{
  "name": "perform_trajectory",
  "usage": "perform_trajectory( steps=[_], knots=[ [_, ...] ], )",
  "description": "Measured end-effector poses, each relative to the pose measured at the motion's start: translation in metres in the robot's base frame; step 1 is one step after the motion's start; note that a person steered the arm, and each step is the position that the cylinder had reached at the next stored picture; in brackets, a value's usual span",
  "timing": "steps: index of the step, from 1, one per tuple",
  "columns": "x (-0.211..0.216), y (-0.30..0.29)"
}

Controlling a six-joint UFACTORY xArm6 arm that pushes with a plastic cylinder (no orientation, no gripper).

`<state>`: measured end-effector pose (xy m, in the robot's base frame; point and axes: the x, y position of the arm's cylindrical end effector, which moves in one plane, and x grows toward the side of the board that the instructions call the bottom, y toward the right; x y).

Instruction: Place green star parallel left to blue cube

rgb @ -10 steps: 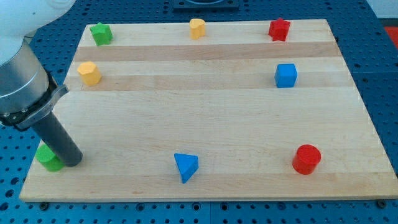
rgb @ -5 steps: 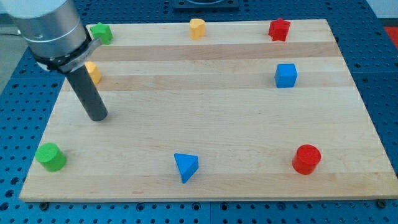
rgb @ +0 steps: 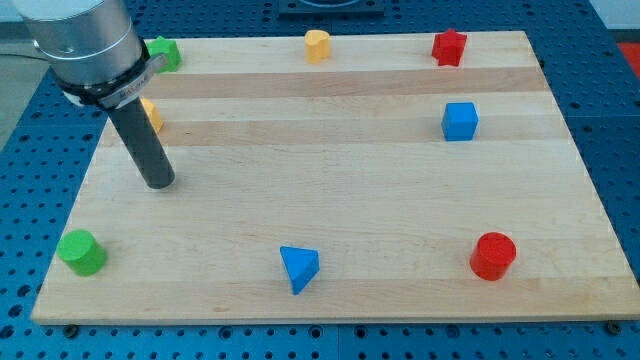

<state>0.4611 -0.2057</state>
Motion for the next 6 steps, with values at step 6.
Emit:
perform_trajectory(
  steps=[6],
  knots=[
    [-0.079,0.053]
  ],
)
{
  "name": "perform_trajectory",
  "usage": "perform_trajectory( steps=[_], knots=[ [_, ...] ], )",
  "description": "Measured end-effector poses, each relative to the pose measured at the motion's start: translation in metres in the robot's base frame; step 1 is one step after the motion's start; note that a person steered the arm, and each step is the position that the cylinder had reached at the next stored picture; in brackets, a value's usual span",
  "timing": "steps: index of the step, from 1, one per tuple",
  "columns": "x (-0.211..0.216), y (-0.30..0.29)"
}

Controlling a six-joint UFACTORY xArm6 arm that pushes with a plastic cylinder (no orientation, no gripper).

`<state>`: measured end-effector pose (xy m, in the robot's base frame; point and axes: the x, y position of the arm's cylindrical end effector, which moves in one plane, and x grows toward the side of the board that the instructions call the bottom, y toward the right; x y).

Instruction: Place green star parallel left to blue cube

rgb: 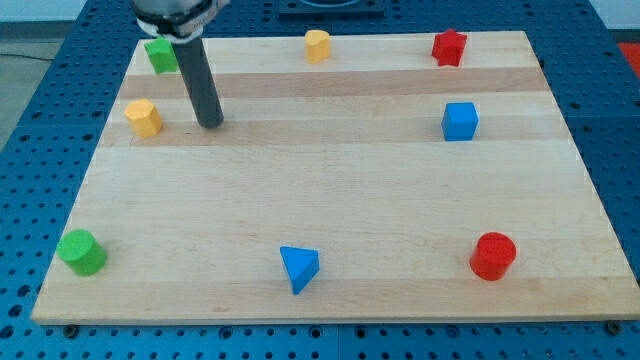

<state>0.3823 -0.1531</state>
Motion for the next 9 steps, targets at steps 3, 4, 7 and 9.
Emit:
perform_trajectory(
  steps=[3,4,7,9],
  knots=[
    [-0.158,-0.009],
    [-0.191,-0.011],
    [-0.19,-0.14],
    [-0.144,-0.104]
  ],
)
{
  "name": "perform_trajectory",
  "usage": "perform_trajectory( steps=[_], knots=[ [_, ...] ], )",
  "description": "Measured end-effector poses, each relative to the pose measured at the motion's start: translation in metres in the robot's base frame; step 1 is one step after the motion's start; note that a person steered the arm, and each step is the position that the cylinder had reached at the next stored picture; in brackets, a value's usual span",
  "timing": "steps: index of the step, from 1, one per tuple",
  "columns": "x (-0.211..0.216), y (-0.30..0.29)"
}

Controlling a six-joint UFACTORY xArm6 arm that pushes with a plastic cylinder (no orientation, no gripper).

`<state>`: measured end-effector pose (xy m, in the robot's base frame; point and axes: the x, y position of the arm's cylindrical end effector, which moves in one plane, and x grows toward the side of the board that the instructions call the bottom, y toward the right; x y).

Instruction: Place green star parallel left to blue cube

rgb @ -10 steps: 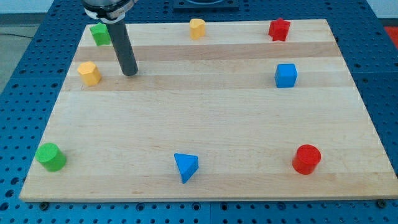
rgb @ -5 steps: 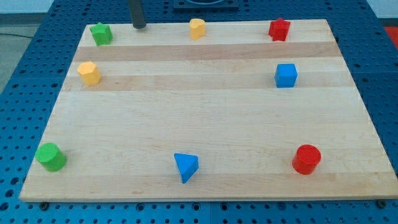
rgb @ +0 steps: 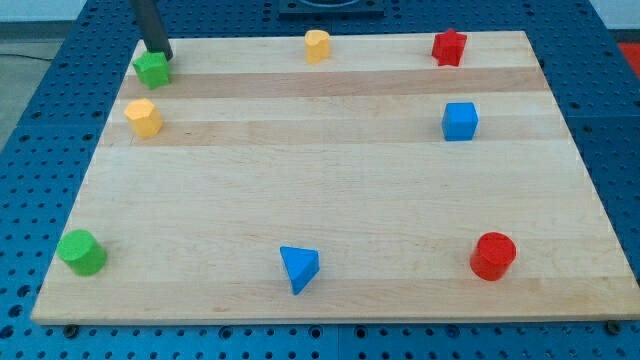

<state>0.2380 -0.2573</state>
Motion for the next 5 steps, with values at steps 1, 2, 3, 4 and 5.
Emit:
perform_trajectory(
  steps=[1,2,3,4,5],
  knots=[
    [-0.007,-0.035],
    [0.0,-0.047],
    [0.026,0.039],
    [0.048,0.064],
    [0.034,-0.008]
  ],
)
